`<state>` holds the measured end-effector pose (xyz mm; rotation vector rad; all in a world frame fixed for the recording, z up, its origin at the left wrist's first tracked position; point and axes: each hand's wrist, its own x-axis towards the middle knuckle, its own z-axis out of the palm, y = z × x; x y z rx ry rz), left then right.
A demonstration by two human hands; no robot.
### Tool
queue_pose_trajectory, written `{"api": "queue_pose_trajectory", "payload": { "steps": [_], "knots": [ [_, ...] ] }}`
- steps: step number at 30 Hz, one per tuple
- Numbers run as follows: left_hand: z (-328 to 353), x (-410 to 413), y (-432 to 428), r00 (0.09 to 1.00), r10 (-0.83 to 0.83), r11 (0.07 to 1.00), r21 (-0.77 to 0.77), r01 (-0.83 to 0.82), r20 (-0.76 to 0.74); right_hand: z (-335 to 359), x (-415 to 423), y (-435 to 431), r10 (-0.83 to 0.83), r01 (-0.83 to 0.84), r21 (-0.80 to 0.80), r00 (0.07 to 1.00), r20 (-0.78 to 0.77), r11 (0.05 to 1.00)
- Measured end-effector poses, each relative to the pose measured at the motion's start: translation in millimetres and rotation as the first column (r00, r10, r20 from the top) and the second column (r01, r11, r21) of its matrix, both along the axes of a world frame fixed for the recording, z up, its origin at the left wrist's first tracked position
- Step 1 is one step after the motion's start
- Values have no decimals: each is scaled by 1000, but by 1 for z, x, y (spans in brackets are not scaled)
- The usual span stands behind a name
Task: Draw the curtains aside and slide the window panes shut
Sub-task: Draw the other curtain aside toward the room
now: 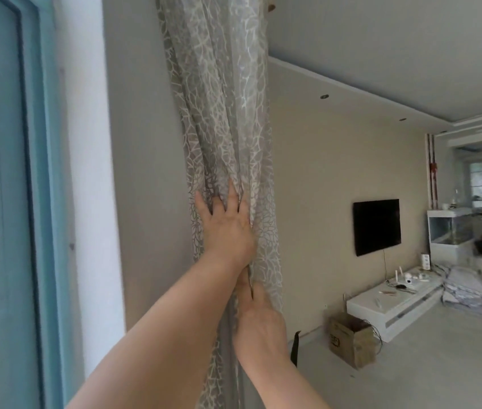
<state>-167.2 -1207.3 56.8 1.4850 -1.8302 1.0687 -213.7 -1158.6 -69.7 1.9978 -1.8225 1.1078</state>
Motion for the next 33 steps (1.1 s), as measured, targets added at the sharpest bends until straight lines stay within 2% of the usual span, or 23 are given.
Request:
{"api": "queue_pose_trajectory", "payload": {
  "steps": [8, 15, 18, 21, 26, 33],
  "knots": [
    [5, 8, 30, 1000, -11, 995, 104, 10, 8, -4, 17, 22, 164, -158, -130, 986, 39, 979],
    [1, 16, 14, 1000, 27, 999, 42, -28, 9, -5, 15, 4, 192, -200, -210, 980, -57, 957],
    [0, 14, -1, 999, 40, 999, 18, -40, 12, 2, 10, -12, 219, -211, -192, 976, 21, 959],
    [1, 10, -16, 997, 72, 997, 11, -72, 7, 8, 5, -30, 163, -169, -152, 985, -49, 974],
    [4, -4, -47, 995, 96, 994, 41, -96, 9, 15, -5, -61, 154, -153, -92, 988, 8, 984],
    [-1, -5, -48, 999, 5, 998, 57, -3, -37, 12, -9, -52, 102, -106, -46, 991, -89, 993]
  ]
}}
